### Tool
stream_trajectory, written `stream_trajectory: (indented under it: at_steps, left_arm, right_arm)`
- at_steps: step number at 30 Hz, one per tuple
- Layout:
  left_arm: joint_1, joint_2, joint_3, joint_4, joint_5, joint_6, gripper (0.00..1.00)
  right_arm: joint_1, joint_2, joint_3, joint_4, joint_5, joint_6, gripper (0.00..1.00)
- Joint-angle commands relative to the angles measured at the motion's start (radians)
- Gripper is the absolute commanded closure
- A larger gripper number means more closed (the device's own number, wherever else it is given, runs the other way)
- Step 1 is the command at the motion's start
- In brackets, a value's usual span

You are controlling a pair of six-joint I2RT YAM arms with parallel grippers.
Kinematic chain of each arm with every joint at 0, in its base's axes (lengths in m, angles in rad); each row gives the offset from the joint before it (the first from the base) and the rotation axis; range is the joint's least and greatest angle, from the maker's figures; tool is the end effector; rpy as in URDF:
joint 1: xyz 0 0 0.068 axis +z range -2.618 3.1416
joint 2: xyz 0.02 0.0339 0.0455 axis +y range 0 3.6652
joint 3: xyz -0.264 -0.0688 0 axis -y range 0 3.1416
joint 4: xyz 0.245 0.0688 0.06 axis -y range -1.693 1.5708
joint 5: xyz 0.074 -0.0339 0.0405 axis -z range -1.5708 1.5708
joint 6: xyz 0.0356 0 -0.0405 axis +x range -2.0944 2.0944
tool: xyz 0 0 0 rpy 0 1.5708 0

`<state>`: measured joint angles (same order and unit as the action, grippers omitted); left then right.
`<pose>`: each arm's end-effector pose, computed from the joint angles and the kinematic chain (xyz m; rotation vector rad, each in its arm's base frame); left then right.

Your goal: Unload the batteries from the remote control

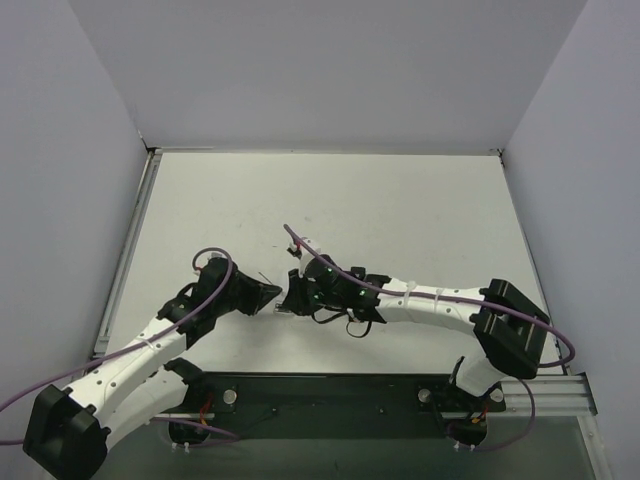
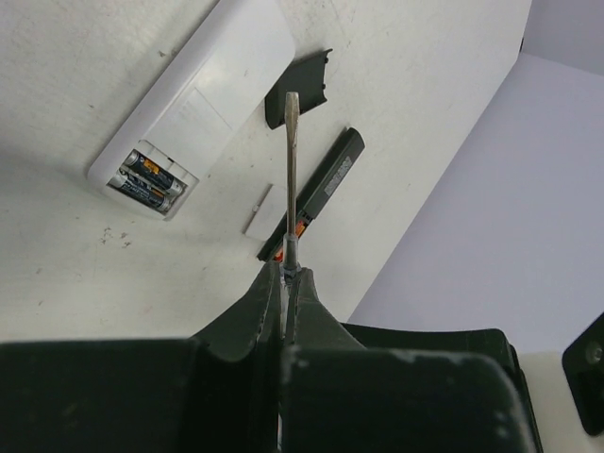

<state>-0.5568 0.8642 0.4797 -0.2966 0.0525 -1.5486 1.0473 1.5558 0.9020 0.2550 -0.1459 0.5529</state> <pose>0.1546 -0.0985 0.2090 -1.1772 2.2427 -1.0819 0.1693 0.3037 0.2337 -0.6307 2.0707 1.1397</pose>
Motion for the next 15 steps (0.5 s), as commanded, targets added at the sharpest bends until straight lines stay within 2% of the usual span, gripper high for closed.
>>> stream_trajectory:
  at_steps: [1,2,3,4,7,8,13,15]
  left_arm:
    - [-0.009,0.013,0.037,0.027,0.006,-0.001,1.0]
    - [-0.009,0.018,0.045,0.024,0.009,0.008,0.99]
    - [-0.009,0.021,0.053,0.016,0.013,0.028,0.89]
    - [-0.009,0.022,0.062,-0.005,0.014,0.039,0.67]
    - [-0.009,0.016,0.105,-0.056,-0.003,0.099,0.49]
    - [-0.009,0.012,0.128,-0.07,-0.011,0.117,0.42]
    - [-0.006,0.025,0.168,-0.072,-0.008,0.246,0.38]
    - [-0.008,0.054,0.192,-0.021,0.036,0.32,0.37]
  right_arm:
    - [0.013,-0.036,0.014,-0.04,0.175,-0.044,1.0]
    - [0.011,-0.051,0.002,-0.031,0.178,-0.045,1.0]
    - [0.01,-0.081,-0.017,-0.027,0.178,-0.048,1.0]
    - [0.008,-0.097,-0.026,-0.023,0.172,-0.054,1.0]
    - [-0.036,-0.148,-0.026,-0.088,0.155,-0.054,1.0]
    - [-0.053,-0.16,-0.029,-0.121,0.105,-0.051,1.0]
    - [-0.148,-0.261,-0.08,-0.141,-0.078,-0.114,1.0]
    - [-0.164,-0.273,-0.066,-0.207,-0.148,-0.157,1.0]
